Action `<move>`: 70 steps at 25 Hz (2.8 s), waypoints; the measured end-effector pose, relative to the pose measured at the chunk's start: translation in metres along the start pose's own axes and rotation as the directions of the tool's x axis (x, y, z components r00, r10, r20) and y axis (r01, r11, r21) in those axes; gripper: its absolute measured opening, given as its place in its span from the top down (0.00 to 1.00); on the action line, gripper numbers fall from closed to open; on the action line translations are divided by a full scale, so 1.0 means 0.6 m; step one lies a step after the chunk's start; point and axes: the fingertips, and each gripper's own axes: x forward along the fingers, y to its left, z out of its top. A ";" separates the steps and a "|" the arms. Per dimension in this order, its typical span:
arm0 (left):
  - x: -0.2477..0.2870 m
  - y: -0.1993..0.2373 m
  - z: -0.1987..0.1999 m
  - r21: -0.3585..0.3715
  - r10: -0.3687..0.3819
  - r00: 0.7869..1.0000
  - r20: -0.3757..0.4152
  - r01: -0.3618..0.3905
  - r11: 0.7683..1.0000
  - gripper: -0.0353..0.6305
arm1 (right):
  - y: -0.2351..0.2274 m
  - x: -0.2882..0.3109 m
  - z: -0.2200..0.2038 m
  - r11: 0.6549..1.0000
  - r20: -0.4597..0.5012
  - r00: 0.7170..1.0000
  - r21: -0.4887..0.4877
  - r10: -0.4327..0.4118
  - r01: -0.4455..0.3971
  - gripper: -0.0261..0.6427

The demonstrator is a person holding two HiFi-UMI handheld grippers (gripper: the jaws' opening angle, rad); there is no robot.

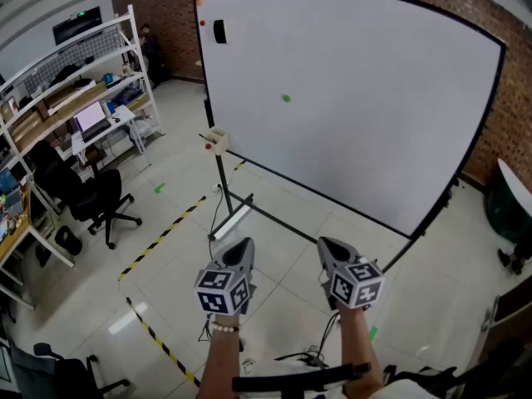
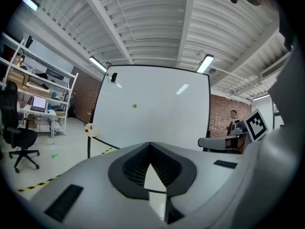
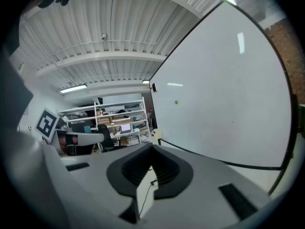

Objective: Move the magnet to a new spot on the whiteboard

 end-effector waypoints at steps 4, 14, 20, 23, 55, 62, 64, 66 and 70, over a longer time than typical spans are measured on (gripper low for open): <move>0.008 0.001 0.005 0.007 -0.002 1.000 0.008 0.002 1.000 0.96 | -0.005 0.004 0.007 1.000 0.013 1.000 -0.004 0.000 0.000 0.95; 0.030 -0.012 0.000 0.006 -0.024 1.000 0.001 0.024 1.000 0.96 | -0.027 -0.003 0.009 1.000 0.019 1.000 0.002 -0.021 0.021 0.95; 0.052 -0.020 -0.008 0.006 -0.020 1.000 -0.014 0.020 1.000 0.96 | -0.051 0.000 0.010 1.000 0.018 1.000 0.010 -0.017 0.016 0.95; 0.059 -0.020 -0.017 -0.006 -0.001 1.000 -0.025 0.000 1.000 0.96 | -0.070 -0.003 0.004 1.000 0.010 1.000 0.021 -0.007 0.007 0.95; 0.332 0.056 0.044 -0.027 -0.057 0.998 0.018 0.057 0.998 0.96 | -0.209 0.225 0.039 0.998 0.011 0.998 -0.002 0.061 -0.061 0.95; 0.416 0.203 0.101 -0.030 -0.142 0.990 -0.004 0.142 0.989 0.96 | -0.199 0.378 0.074 0.999 0.015 0.999 0.024 -0.041 0.040 0.95; 0.430 0.236 0.114 -0.025 -0.158 0.987 -0.013 0.158 0.987 0.96 | -0.192 0.411 0.080 0.997 0.015 0.998 0.035 -0.064 0.063 0.95; 0.443 0.261 0.126 -0.021 -0.174 0.984 -0.022 0.174 0.985 0.96 | -0.187 0.439 0.084 0.996 0.015 0.996 0.046 -0.083 0.082 0.95; 0.473 0.287 0.133 -0.010 -0.215 0.976 -0.045 0.214 0.977 0.93 | -0.178 0.479 0.086 0.991 0.022 0.993 0.067 -0.115 0.113 0.95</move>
